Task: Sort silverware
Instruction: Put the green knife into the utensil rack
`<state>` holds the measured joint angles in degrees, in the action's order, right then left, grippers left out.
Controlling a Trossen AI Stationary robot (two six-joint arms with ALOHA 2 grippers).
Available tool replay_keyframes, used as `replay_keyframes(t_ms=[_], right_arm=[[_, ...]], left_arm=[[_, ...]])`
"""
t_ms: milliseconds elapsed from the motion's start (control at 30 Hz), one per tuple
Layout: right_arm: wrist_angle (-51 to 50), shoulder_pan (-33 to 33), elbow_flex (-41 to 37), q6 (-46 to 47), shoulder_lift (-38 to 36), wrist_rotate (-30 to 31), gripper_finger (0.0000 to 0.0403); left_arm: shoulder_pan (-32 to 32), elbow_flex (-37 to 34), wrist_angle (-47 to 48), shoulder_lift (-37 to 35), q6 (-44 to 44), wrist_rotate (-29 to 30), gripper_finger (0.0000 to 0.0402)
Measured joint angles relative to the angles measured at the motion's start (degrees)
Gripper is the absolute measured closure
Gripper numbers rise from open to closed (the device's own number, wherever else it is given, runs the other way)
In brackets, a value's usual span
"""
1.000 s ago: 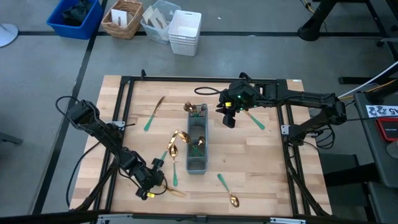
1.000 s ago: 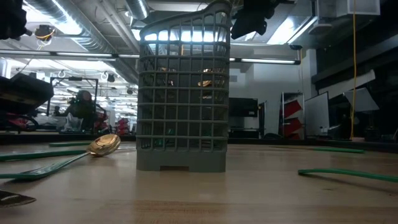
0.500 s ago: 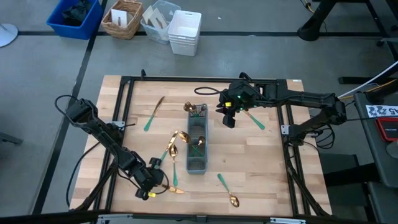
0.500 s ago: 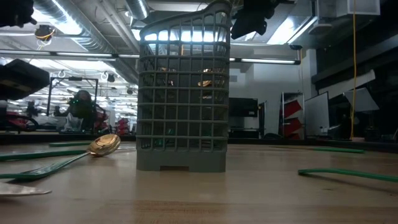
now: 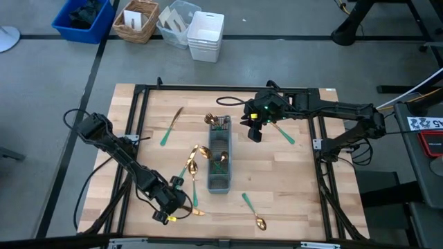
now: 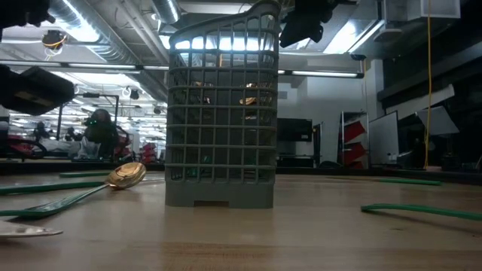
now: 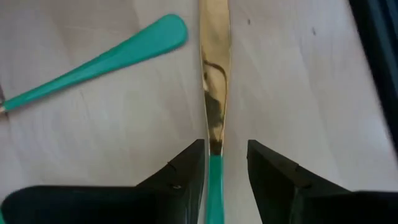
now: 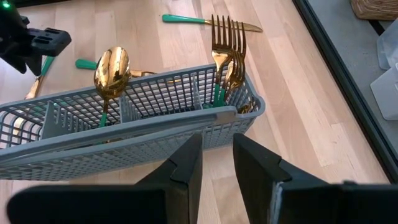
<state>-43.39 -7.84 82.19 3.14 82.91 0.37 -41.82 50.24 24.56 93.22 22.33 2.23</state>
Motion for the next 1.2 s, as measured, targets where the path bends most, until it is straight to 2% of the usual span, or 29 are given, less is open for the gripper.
replay_keyframes(t_ms=[133,600,1067,1200], right_arm=[[0.0,0.0,0.0,0.0,0.0,0.0,0.031],[0.0,0.0,0.0,0.0,0.0,0.0,0.031],[0.0,0.0,0.0,0.0,0.0,0.0,0.031],[0.0,0.0,0.0,0.0,0.0,-0.9,0.031]], left_arm=[[0.0,2.6,6.9,2.5,-0.5,-0.6,0.029],[0.0,2.8,6.0,4.3,0.2,-0.6,0.0292],[0.0,3.0,6.4,6.3,1.9,-0.3,0.0375],[0.0,3.0,6.4,6.4,2.7,-0.4,0.0384]])
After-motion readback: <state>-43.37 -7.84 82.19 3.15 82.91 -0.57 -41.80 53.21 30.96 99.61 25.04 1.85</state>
